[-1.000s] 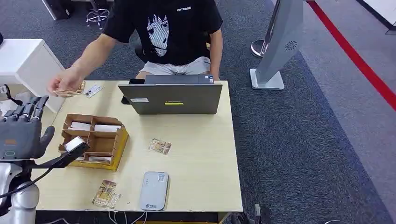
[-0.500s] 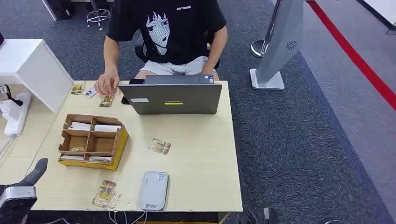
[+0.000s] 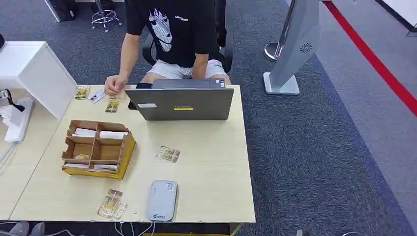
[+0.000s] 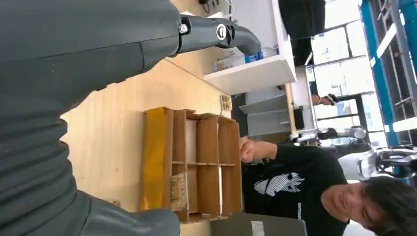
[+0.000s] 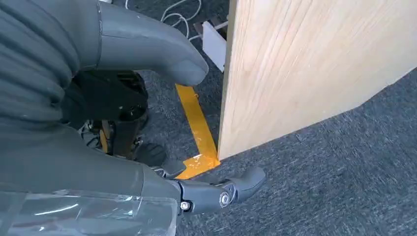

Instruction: Pass the card to the sensor for recognition and then transmit it.

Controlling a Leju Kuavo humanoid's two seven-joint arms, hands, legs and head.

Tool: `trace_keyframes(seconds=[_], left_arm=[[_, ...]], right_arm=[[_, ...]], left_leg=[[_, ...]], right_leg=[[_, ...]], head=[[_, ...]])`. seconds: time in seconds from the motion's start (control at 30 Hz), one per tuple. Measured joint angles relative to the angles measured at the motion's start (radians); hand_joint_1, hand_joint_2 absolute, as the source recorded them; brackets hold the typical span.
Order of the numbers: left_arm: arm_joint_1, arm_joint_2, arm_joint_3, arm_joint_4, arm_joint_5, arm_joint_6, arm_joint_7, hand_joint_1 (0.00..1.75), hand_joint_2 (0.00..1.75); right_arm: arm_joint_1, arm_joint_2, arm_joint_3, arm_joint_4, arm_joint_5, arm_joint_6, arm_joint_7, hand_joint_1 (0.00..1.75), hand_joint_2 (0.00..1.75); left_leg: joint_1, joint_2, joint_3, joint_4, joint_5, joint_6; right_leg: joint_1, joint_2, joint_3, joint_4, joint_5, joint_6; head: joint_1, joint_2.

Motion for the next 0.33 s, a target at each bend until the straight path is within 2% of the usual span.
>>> trace_keyframes(seconds=[0.2, 0.27, 0.33], left_arm=[[0.0, -0.013, 0.021, 0.03, 0.009, -0.006, 0.014, 0.0, 1.75], [0.0, -0.015, 0.025, 0.049, 0.055, -0.02, 0.05, 0.0, 1.75], [-0.004, -0.017, 0.042, 0.1, 0.147, -0.042, 0.08, 0.0, 1.75]], right_arm=[[0.002, 0.002, 0.0, -0.012, -0.002, 0.0, 0.001, 0.0, 1.75], [0.003, 0.002, 0.001, -0.014, -0.011, -0.001, 0.001, 0.0, 1.75], [0.004, 0.002, 0.004, -0.019, -0.02, -0.001, 0.002, 0.0, 1.75]], left_leg=[[0.0, 0.0, 0.0, 0.0, 0.0, 0.0], [0.0, 0.0, 0.0, 0.0, 0.0, 0.0], [0.0, 0.0, 0.0, 0.0, 0.0, 0.0]], right_leg=[[0.0, 0.0, 0.0, 0.0, 0.0, 0.0], [0.0, 0.0, 0.0, 0.0, 0.0, 0.0], [0.0, 0.0, 0.0, 0.0, 0.0, 0.0]], head=[[0.0, 0.0], [0.0, 0.0], [0.0, 0.0]])
